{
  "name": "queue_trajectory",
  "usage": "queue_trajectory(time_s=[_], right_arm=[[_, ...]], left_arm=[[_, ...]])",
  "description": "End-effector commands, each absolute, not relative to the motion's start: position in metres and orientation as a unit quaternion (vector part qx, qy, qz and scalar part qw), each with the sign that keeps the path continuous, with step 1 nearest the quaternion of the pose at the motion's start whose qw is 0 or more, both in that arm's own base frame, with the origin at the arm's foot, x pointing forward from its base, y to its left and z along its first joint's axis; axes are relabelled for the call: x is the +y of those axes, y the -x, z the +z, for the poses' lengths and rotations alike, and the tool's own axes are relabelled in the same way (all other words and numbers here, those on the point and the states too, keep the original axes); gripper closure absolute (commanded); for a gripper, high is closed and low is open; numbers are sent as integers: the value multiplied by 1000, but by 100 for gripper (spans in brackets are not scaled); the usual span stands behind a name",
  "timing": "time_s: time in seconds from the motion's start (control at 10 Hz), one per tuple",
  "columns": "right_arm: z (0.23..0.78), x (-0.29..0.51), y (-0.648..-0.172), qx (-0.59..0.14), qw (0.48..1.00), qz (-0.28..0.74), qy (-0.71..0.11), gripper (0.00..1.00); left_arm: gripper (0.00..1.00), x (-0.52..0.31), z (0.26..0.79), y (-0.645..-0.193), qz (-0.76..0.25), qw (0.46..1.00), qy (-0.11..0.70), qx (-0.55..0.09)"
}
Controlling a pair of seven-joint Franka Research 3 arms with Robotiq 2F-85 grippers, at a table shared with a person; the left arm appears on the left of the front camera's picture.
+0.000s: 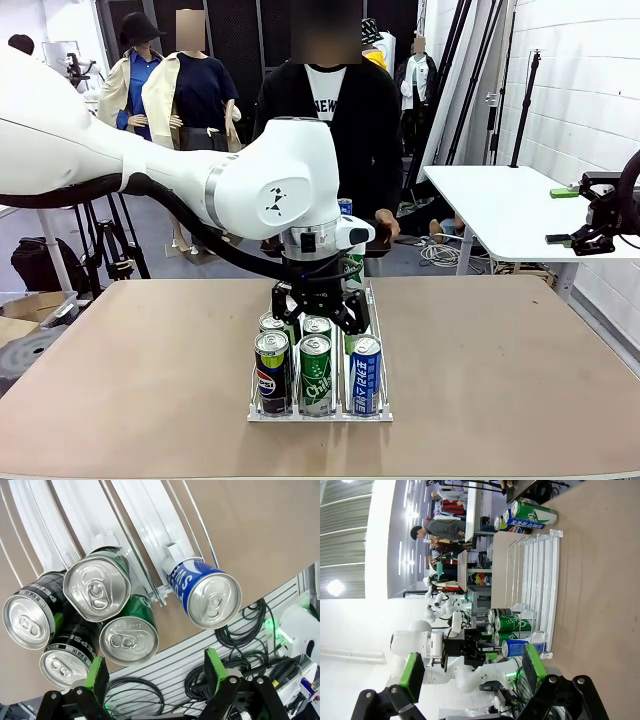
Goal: Retrieve and hand over the desired beverage to the person.
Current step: Pick up another can of the same type that the person held from the Automatic Can Dispenser.
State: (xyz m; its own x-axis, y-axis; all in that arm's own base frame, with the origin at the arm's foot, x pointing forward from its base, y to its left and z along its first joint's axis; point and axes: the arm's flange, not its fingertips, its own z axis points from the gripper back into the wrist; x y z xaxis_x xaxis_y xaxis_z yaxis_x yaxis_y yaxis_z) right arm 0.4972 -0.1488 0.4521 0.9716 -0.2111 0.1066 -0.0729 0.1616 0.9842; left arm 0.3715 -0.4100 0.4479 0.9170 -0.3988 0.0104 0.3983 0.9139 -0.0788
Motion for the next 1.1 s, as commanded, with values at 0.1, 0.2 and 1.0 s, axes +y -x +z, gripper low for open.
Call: queue_trajectory(time_s=[0.1, 0.2, 1.0], right_arm=[[452, -148, -496, -112, 752, -40, -648, 0], [452, -148, -496, -112, 752, -40, -648, 0], [452, -148, -496, -112, 752, -40, -648, 0]], left_arm=[[0, -412, 448, -381, -198, 979, 34, 13], [0, -412, 447, -383, -203, 978, 37, 11], [0, -402, 429, -399, -215, 975, 47, 22]])
